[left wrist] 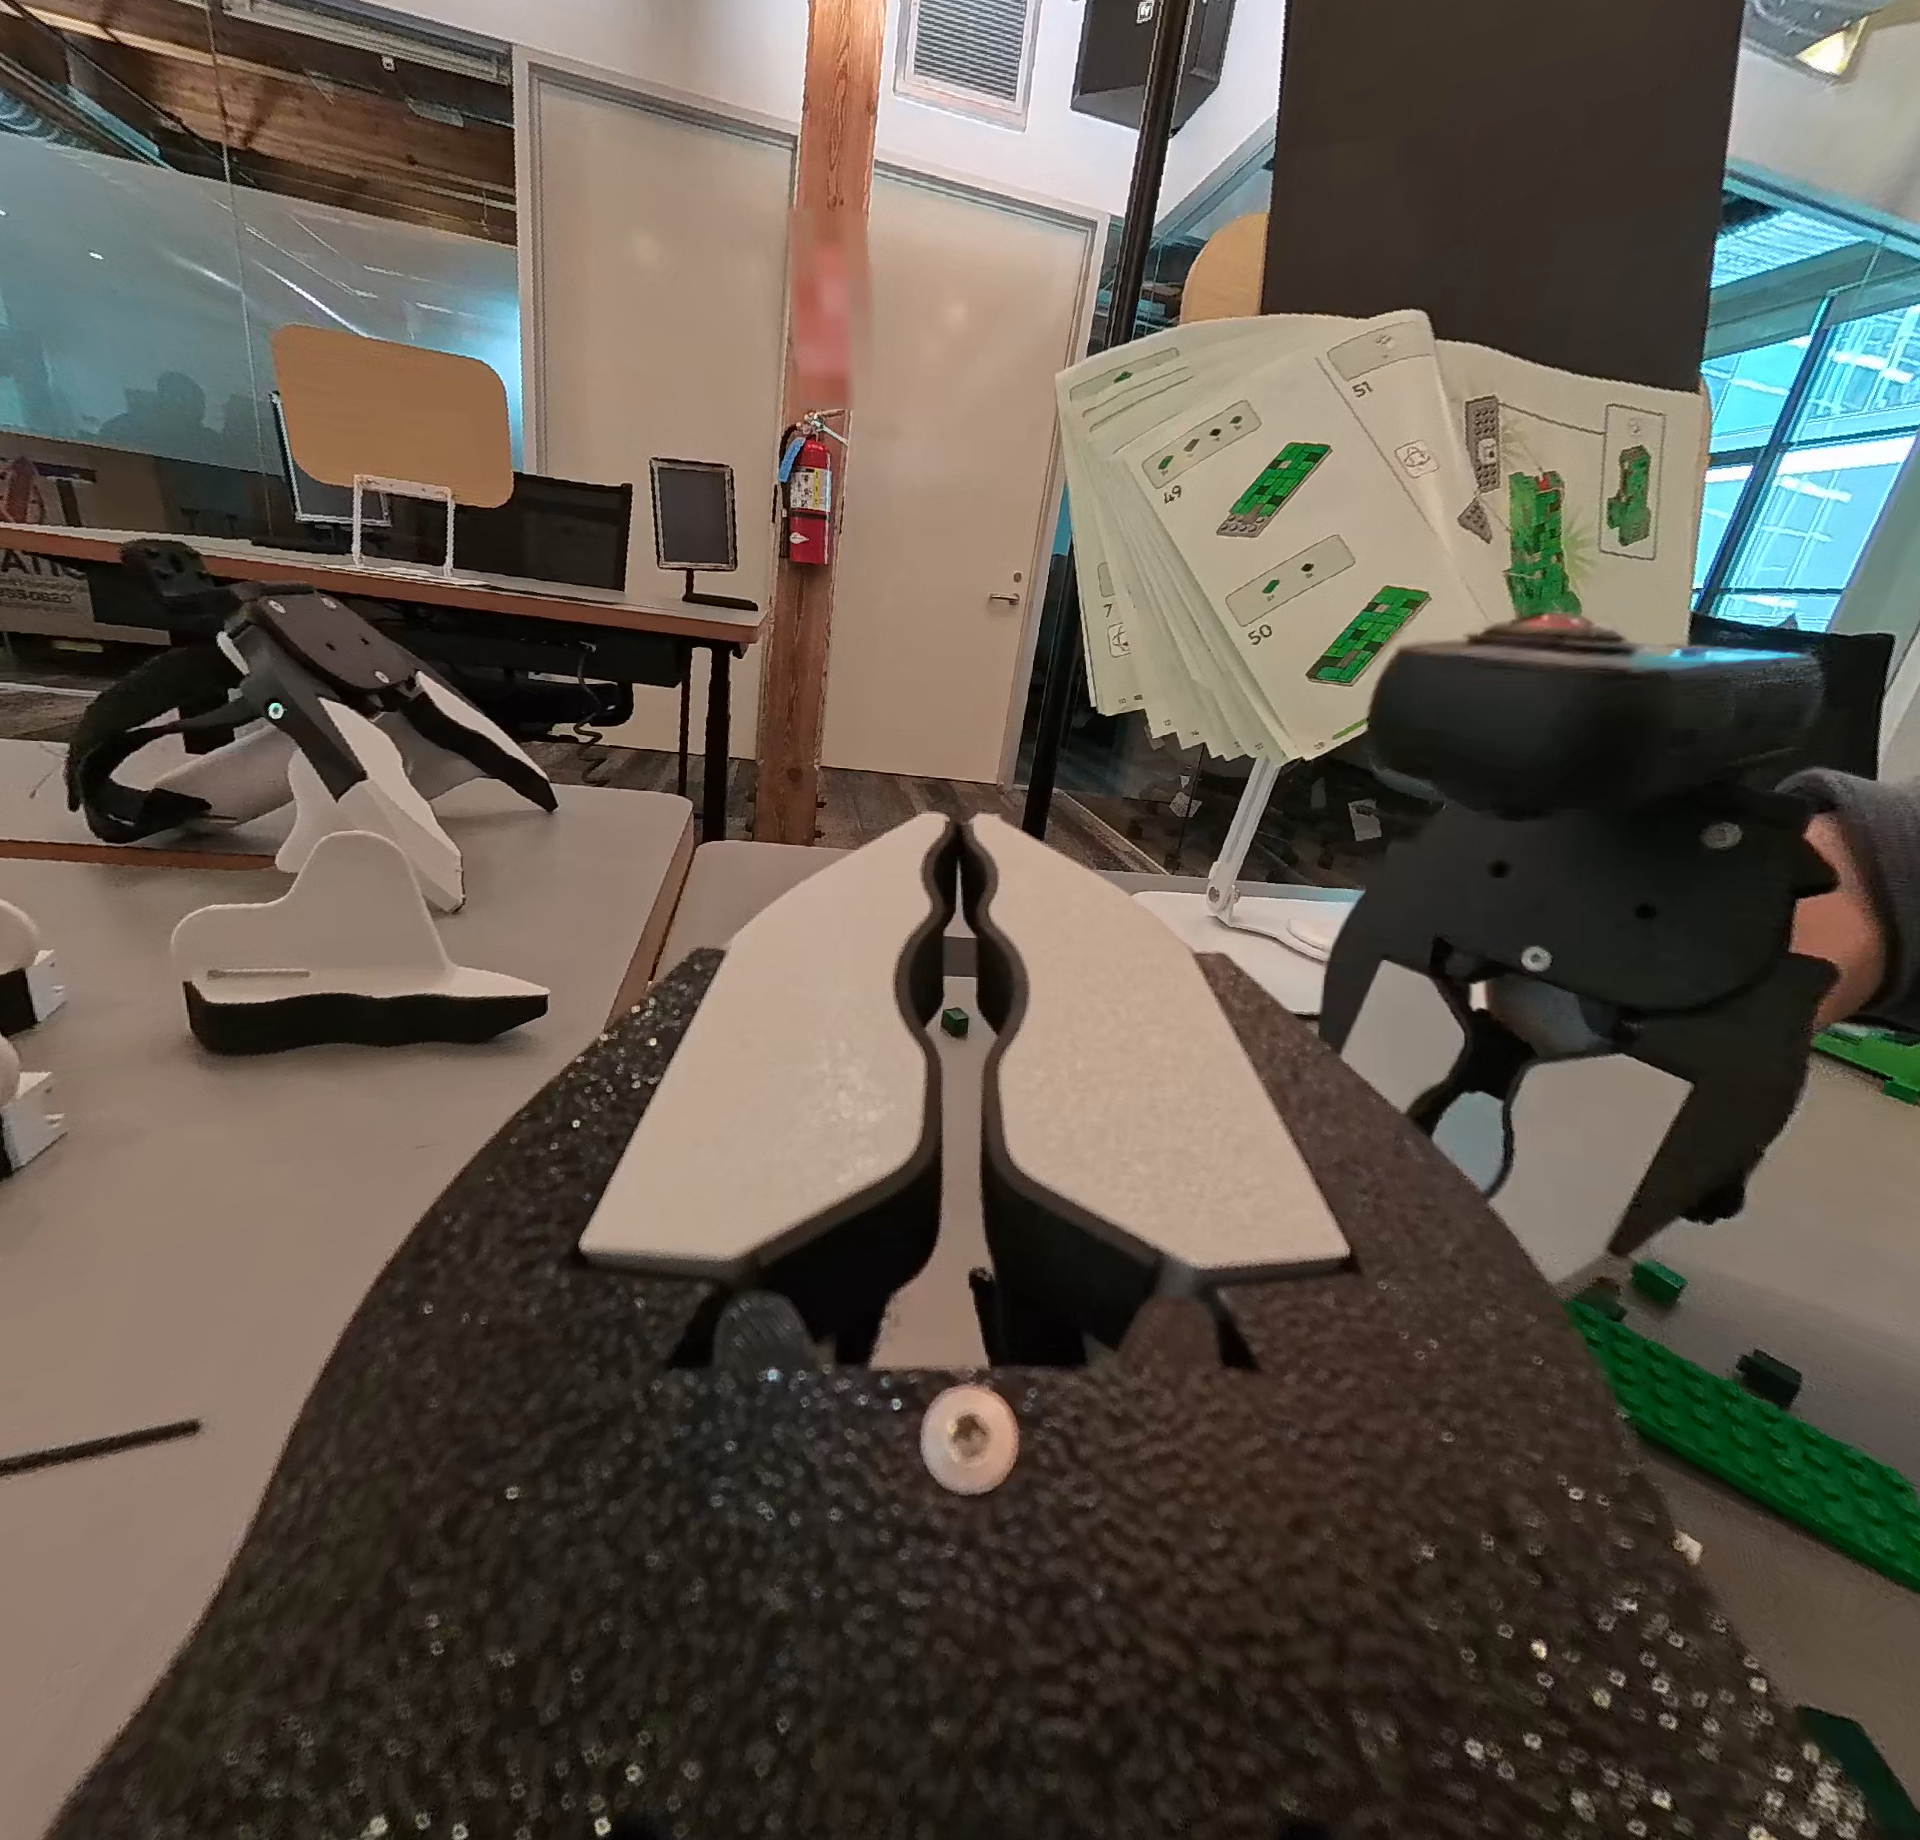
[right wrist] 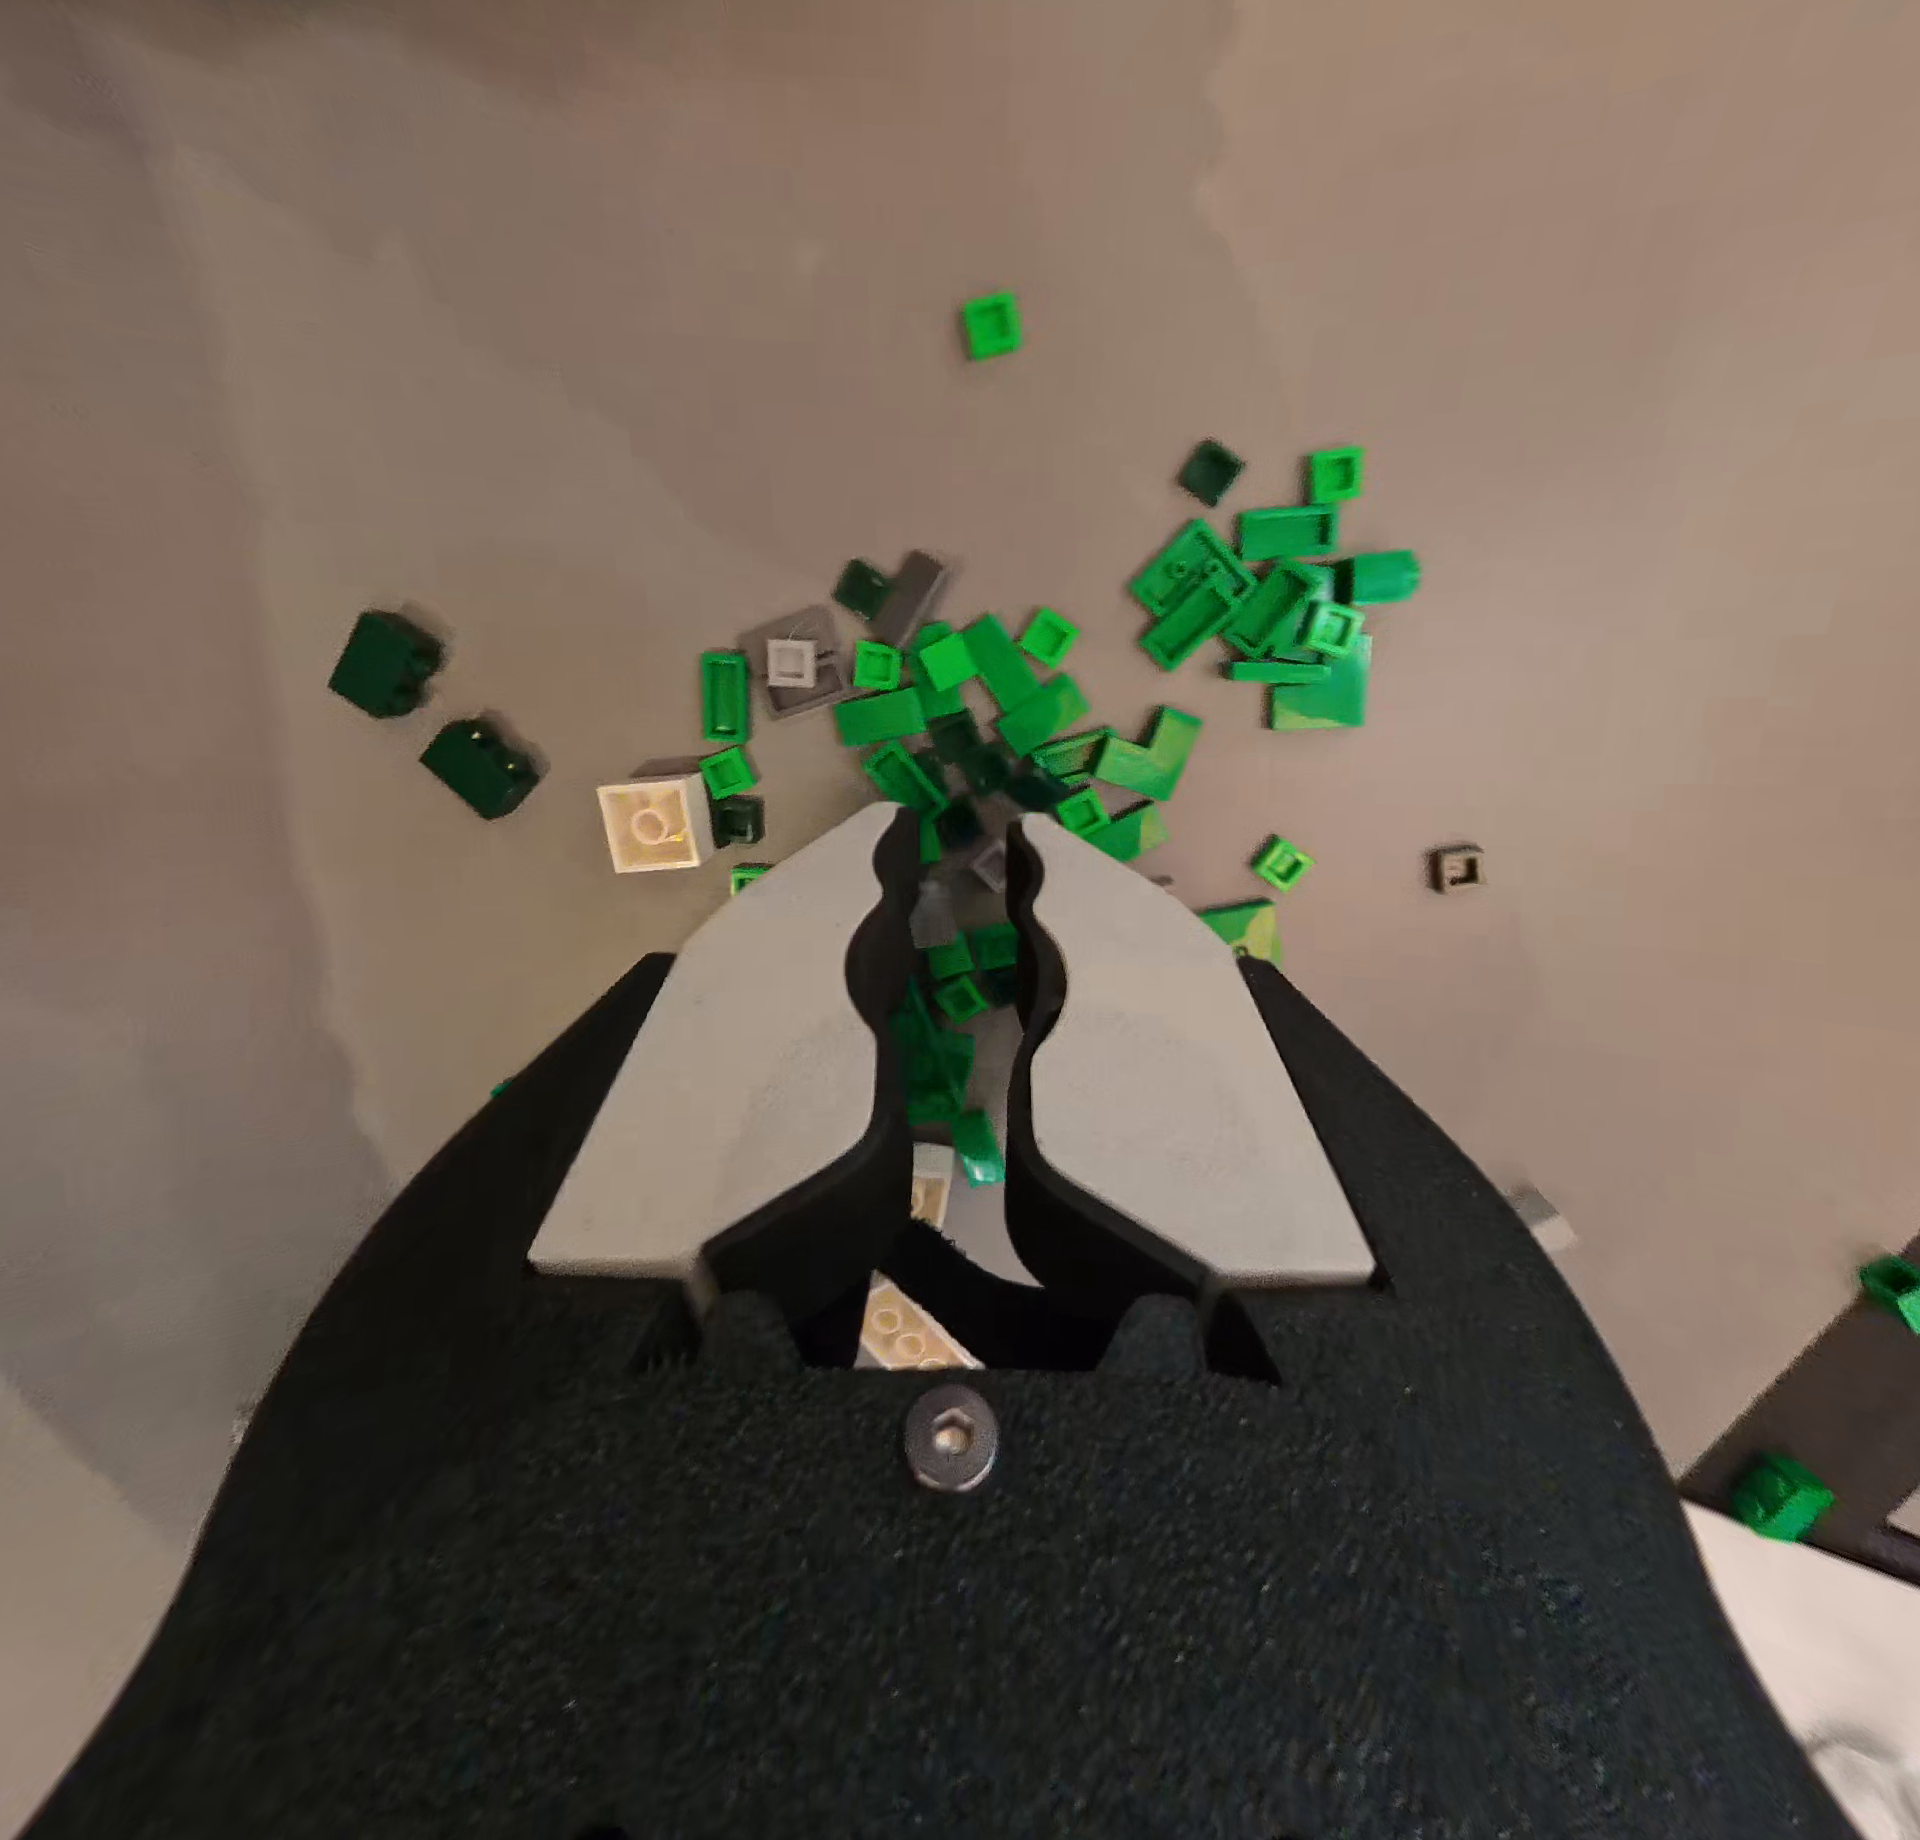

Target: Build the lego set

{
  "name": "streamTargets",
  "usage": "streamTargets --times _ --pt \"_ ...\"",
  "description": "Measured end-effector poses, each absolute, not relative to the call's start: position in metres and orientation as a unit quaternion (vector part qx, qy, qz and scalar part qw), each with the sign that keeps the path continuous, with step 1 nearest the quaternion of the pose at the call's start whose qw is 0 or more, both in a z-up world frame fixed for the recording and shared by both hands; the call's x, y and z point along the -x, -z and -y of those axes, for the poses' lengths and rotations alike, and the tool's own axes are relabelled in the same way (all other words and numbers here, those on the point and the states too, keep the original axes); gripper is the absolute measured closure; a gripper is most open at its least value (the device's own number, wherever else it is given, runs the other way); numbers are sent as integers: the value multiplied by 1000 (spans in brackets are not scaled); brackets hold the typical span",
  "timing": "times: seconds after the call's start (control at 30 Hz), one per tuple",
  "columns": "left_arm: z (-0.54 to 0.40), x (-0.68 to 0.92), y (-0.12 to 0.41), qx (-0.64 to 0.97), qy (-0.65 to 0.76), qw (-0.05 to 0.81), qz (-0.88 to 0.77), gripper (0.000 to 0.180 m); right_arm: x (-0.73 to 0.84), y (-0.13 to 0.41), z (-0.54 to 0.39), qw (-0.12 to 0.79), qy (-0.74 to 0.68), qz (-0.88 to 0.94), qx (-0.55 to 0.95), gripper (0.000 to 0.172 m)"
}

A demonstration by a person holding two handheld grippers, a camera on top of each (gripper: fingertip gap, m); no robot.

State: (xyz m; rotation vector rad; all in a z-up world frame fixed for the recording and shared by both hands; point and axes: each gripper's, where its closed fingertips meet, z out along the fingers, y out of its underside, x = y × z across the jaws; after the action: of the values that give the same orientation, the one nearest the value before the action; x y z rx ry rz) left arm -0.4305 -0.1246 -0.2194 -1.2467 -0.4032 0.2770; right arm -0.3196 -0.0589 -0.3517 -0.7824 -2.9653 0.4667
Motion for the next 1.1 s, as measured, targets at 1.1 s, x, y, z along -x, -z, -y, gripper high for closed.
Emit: streamTargets --times 1.1 --pt "124 430 218 578 -130 785 183 180 345 360 36 39 -47 995 74 156"
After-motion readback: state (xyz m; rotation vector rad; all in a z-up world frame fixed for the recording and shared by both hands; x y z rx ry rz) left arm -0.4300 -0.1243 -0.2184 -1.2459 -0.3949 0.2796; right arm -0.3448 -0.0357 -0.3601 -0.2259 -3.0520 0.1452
